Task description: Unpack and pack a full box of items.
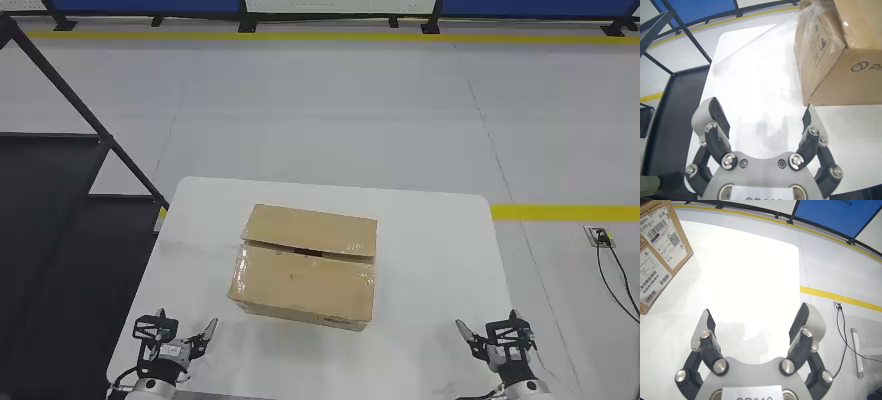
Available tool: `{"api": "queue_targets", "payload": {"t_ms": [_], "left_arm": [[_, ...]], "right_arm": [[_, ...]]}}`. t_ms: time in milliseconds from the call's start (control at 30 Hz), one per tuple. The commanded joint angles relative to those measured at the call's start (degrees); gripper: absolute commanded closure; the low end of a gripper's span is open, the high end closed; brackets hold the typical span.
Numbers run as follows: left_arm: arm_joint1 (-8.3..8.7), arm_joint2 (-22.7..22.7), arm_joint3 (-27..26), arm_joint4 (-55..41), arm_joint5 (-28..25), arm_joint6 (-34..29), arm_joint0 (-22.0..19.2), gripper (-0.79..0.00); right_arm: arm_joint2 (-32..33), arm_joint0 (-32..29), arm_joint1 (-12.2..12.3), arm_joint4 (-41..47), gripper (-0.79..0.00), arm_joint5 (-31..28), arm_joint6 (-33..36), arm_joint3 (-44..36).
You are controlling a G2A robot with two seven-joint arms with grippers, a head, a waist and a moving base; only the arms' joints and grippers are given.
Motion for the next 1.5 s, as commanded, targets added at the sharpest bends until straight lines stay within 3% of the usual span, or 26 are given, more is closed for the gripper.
{"api": "queue_targets", "payload": {"t_ms": [0,233,400,533,700,1033,1167,1467], "left_arm": [[0.00,0.00,0.00,0.00,0.00,0.00,0.00,-0.785],[0.00,0.00,0.00,0.00,0.00,0.00,0.00,-0.785],[-0.35,-0.93,-0.06,-6.33,-0.52,1.30,-0.18,-0.785],[-0.59,-2.45,0.75,-11.67,-0.79,2.14,-1.80,-0.785],[-0.66,-4.30,1.38,-17.91,-3.60,0.80,-4.61,-0.785],[-0.60,-4.85,1.83,-18.27,-3.82,-0.45,-5.04,-0.785],[-0.84,-2.95,4.56,-18.68,-1.89,-3.25,-8.98,-0.785],[-1.38,3.63,9.72,-12.84,-2.53,-3.50,-14.63,-0.785]], "right_arm": [[0.00,0.00,0.00,0.00,-0.785,0.00,0.00,0.00],[-0.09,0.02,0.00,0.07,-0.785,-0.32,0.06,-0.09],[-0.43,1.08,0.07,1.80,-0.785,-5.10,3.15,-2.72],[0.11,1.97,-0.08,13.07,-0.785,-9.82,8.38,-6.50],[1.86,3.85,-0.01,32.27,-0.785,-13.92,21.18,-11.37],[2.23,4.04,0.04,32.70,-0.785,-13.75,22.05,-11.59],[1.58,5.59,-0.06,36.29,-0.785,-14.64,21.92,-9.39],[-3.08,12.25,0.32,47.03,-0.785,-26.59,30.39,-4.69]]}}
